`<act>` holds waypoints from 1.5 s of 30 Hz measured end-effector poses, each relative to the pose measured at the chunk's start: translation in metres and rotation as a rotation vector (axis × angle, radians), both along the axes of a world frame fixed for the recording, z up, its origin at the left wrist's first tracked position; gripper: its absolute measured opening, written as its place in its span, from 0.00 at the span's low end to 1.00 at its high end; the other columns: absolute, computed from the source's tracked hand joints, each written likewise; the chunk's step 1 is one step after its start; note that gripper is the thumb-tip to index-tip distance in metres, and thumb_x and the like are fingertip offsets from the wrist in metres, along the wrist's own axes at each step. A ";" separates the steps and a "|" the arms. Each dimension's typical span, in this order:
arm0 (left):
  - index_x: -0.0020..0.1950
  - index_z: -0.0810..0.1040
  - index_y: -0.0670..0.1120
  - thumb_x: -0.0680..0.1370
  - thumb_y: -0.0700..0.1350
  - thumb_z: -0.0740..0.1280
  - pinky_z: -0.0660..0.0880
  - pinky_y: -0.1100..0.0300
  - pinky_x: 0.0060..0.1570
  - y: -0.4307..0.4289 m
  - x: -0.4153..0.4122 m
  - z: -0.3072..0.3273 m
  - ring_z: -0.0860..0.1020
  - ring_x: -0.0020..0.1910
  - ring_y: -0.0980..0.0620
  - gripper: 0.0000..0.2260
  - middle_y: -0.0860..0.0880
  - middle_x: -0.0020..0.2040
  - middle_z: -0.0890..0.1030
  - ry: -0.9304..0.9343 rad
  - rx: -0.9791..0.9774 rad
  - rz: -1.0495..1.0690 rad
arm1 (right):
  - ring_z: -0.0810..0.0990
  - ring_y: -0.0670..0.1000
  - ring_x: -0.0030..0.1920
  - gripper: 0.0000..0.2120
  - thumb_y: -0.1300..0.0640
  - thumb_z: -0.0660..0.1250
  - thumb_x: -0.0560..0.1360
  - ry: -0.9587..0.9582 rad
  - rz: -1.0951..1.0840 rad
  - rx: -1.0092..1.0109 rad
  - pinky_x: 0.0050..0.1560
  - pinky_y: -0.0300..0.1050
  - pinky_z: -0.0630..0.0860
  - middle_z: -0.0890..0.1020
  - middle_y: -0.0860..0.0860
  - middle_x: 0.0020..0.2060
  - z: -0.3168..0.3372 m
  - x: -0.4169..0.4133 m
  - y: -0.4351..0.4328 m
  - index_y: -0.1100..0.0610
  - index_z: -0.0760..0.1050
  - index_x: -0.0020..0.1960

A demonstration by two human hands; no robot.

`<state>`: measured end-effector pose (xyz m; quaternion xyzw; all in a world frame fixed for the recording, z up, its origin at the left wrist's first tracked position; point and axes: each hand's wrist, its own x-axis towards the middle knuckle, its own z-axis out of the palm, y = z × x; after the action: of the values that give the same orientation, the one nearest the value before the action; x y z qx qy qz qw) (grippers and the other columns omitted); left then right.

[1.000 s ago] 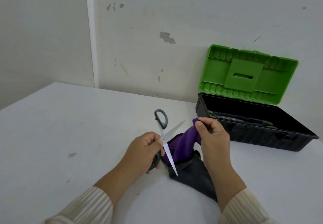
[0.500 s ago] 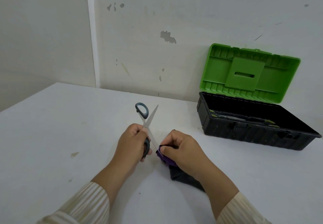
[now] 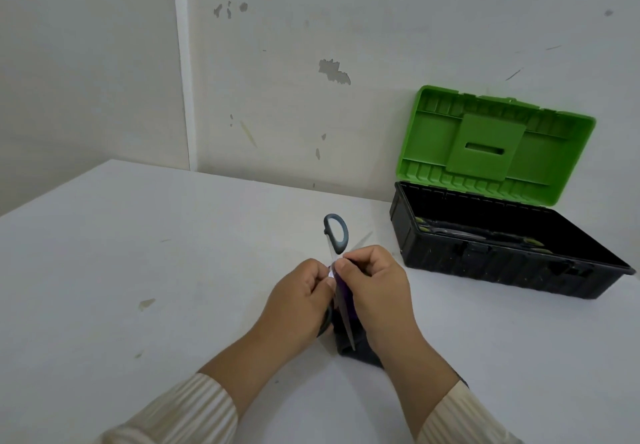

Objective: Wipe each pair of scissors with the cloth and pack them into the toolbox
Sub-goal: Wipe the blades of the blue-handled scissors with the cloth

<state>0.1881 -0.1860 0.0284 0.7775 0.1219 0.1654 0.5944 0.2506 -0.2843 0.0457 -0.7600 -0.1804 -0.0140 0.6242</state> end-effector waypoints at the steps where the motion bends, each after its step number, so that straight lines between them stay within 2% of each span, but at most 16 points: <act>1: 0.38 0.70 0.46 0.80 0.43 0.60 0.62 0.60 0.27 -0.001 0.000 0.000 0.65 0.20 0.58 0.10 0.55 0.22 0.69 -0.009 0.004 -0.007 | 0.81 0.49 0.41 0.04 0.60 0.69 0.71 0.011 -0.022 0.028 0.44 0.46 0.79 0.83 0.50 0.38 0.000 0.000 0.001 0.52 0.77 0.40; 4: 0.40 0.70 0.44 0.80 0.43 0.60 0.63 0.63 0.26 -0.004 -0.001 0.000 0.65 0.20 0.59 0.09 0.54 0.24 0.69 -0.029 0.006 -0.020 | 0.81 0.51 0.42 0.04 0.61 0.68 0.71 0.084 -0.081 0.138 0.43 0.45 0.78 0.83 0.52 0.39 -0.003 0.007 0.002 0.52 0.77 0.41; 9: 0.39 0.69 0.44 0.80 0.41 0.59 0.64 0.69 0.23 -0.009 -0.005 0.003 0.66 0.18 0.60 0.10 0.55 0.22 0.70 -0.028 0.030 -0.063 | 0.81 0.58 0.43 0.05 0.62 0.68 0.72 0.233 -0.178 0.375 0.47 0.54 0.77 0.83 0.57 0.41 0.000 0.026 -0.005 0.53 0.76 0.40; 12: 0.40 0.70 0.42 0.81 0.41 0.59 0.64 0.69 0.23 -0.007 -0.005 0.003 0.66 0.18 0.60 0.09 0.52 0.25 0.71 -0.028 0.052 -0.037 | 0.79 0.53 0.41 0.06 0.61 0.67 0.73 0.193 -0.240 0.444 0.44 0.54 0.77 0.81 0.53 0.38 0.007 0.032 -0.016 0.52 0.75 0.40; 14: 0.43 0.71 0.39 0.80 0.42 0.59 0.64 0.68 0.22 -0.001 -0.002 0.001 0.66 0.18 0.60 0.09 0.50 0.26 0.71 -0.018 0.006 0.038 | 0.79 0.50 0.41 0.07 0.61 0.68 0.72 0.070 -0.126 0.295 0.46 0.51 0.77 0.82 0.50 0.38 0.008 0.027 -0.017 0.51 0.76 0.39; 17: 0.42 0.74 0.42 0.80 0.43 0.60 0.65 0.62 0.25 0.009 0.004 -0.004 0.70 0.23 0.53 0.08 0.47 0.29 0.75 -0.001 -0.097 0.146 | 0.78 0.40 0.39 0.07 0.60 0.70 0.70 -0.143 0.165 -0.188 0.42 0.31 0.73 0.81 0.43 0.35 0.004 0.003 -0.004 0.48 0.78 0.37; 18: 0.43 0.75 0.44 0.80 0.44 0.61 0.66 0.61 0.26 0.012 0.005 -0.006 0.71 0.25 0.52 0.08 0.45 0.31 0.76 0.004 -0.118 0.175 | 0.78 0.40 0.40 0.07 0.59 0.71 0.69 -0.192 0.215 -0.288 0.41 0.28 0.72 0.81 0.43 0.35 0.002 -0.002 0.000 0.47 0.79 0.38; 22: 0.44 0.75 0.44 0.80 0.43 0.59 0.68 0.62 0.23 0.026 0.005 -0.003 0.78 0.29 0.51 0.08 0.43 0.34 0.79 -0.019 -0.266 0.315 | 0.76 0.37 0.41 0.04 0.60 0.71 0.69 -0.200 0.273 -0.401 0.40 0.26 0.71 0.80 0.41 0.35 0.008 -0.004 -0.004 0.52 0.81 0.39; 26: 0.45 0.77 0.42 0.80 0.43 0.58 0.75 0.57 0.30 0.042 0.005 0.005 0.79 0.36 0.50 0.10 0.46 0.41 0.80 -0.081 -0.453 0.478 | 0.76 0.41 0.42 0.03 0.53 0.70 0.69 -0.231 0.295 -0.591 0.39 0.29 0.71 0.78 0.42 0.38 0.014 -0.002 -0.017 0.51 0.81 0.38; 29: 0.41 0.79 0.45 0.80 0.43 0.61 0.75 0.56 0.35 0.046 0.003 0.009 0.77 0.38 0.50 0.10 0.45 0.43 0.82 -0.121 -0.613 0.447 | 0.75 0.42 0.44 0.08 0.46 0.67 0.71 -0.231 0.208 -0.487 0.39 0.29 0.70 0.76 0.46 0.42 0.012 -0.007 -0.011 0.49 0.81 0.39; 31: 0.44 0.80 0.43 0.79 0.42 0.62 0.74 0.57 0.35 0.038 0.001 0.011 0.77 0.37 0.51 0.08 0.47 0.40 0.83 -0.133 -0.679 0.339 | 0.76 0.42 0.44 0.10 0.45 0.64 0.73 -0.157 0.169 -0.386 0.41 0.30 0.69 0.79 0.45 0.42 0.008 -0.013 -0.001 0.49 0.80 0.46; 34: 0.47 0.79 0.39 0.79 0.41 0.63 0.76 0.56 0.37 0.025 0.001 0.009 0.80 0.38 0.50 0.07 0.46 0.37 0.83 -0.130 -0.660 0.185 | 0.77 0.37 0.38 0.11 0.51 0.64 0.75 0.002 0.207 -0.269 0.38 0.27 0.69 0.80 0.43 0.40 0.003 -0.015 0.006 0.51 0.78 0.55; 37: 0.45 0.76 0.43 0.77 0.40 0.65 0.75 0.56 0.41 0.027 0.004 0.007 0.79 0.38 0.49 0.03 0.45 0.40 0.82 -0.122 -0.721 0.141 | 0.71 0.39 0.27 0.06 0.59 0.65 0.75 0.104 0.270 -0.222 0.30 0.29 0.69 0.78 0.46 0.33 0.005 -0.011 -0.001 0.53 0.81 0.47; 41: 0.51 0.75 0.47 0.77 0.41 0.66 0.74 0.58 0.39 0.050 0.004 0.011 0.76 0.36 0.51 0.03 0.49 0.41 0.81 -0.215 -0.934 0.250 | 0.71 0.44 0.29 0.05 0.59 0.66 0.74 0.154 0.227 -0.258 0.31 0.35 0.70 0.78 0.49 0.32 0.008 0.001 -0.013 0.53 0.81 0.42; 43: 0.52 0.77 0.46 0.78 0.39 0.65 0.77 0.60 0.35 0.059 0.001 0.013 0.76 0.34 0.52 0.05 0.48 0.40 0.81 -0.222 -0.883 0.244 | 0.72 0.44 0.29 0.06 0.59 0.65 0.74 0.177 0.204 -0.204 0.30 0.35 0.70 0.78 0.49 0.31 0.009 0.005 -0.016 0.54 0.80 0.43; 45: 0.49 0.79 0.43 0.78 0.38 0.65 0.78 0.64 0.32 0.052 -0.001 0.013 0.77 0.33 0.53 0.04 0.46 0.40 0.81 -0.132 -0.742 0.174 | 0.73 0.45 0.29 0.06 0.61 0.64 0.75 0.208 0.182 -0.089 0.29 0.35 0.73 0.79 0.50 0.31 0.009 0.006 -0.016 0.55 0.80 0.44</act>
<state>0.1875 -0.1338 0.0409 0.4839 0.2004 0.2097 0.8256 0.2562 -0.3005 0.0549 -0.7649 -0.1835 0.1294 0.6038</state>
